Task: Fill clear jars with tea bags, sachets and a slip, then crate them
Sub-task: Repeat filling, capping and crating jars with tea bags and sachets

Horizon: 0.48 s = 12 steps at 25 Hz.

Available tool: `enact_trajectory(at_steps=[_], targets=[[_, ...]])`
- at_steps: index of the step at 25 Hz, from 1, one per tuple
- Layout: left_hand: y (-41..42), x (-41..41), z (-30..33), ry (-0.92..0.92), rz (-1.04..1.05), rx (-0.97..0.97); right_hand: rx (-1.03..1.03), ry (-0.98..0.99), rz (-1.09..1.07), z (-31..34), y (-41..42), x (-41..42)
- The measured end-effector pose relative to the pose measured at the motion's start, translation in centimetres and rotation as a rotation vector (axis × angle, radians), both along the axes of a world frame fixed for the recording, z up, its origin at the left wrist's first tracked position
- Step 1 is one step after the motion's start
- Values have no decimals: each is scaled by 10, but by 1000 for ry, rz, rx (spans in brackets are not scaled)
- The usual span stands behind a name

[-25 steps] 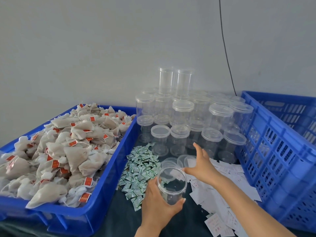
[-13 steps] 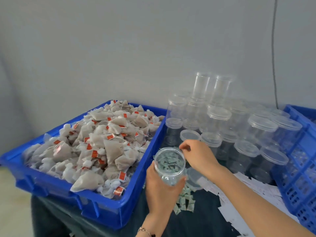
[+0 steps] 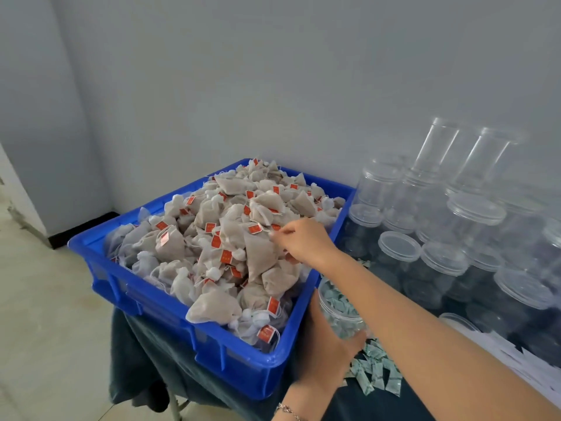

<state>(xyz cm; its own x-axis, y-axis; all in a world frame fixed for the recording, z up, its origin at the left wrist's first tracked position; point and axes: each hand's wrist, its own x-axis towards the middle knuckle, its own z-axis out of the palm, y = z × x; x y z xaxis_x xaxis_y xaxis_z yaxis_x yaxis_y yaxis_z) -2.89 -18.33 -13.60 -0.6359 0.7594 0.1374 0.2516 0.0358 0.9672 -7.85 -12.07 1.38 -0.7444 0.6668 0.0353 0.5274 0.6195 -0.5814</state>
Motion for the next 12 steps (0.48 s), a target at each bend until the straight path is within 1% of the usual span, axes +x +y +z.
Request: enact_trajectory(at_steps=[1,3,5,7,10,12], targets=[[-2,-1,0,17,13,19,-38,26,4,0,0,-1],[-5,-2,1,48,29,57,-13,124,6,7,0,3],[-4,-2,1,47,40,79,97,221,0,22,2,17],[-2,0,0,21,56,74,231,264,-2,42,8,39],[-1,3,-3,29,66,27,359,215,-40,55,17,75],[0,3,-5,69,69,1,343,49,-35,44,17,91]])
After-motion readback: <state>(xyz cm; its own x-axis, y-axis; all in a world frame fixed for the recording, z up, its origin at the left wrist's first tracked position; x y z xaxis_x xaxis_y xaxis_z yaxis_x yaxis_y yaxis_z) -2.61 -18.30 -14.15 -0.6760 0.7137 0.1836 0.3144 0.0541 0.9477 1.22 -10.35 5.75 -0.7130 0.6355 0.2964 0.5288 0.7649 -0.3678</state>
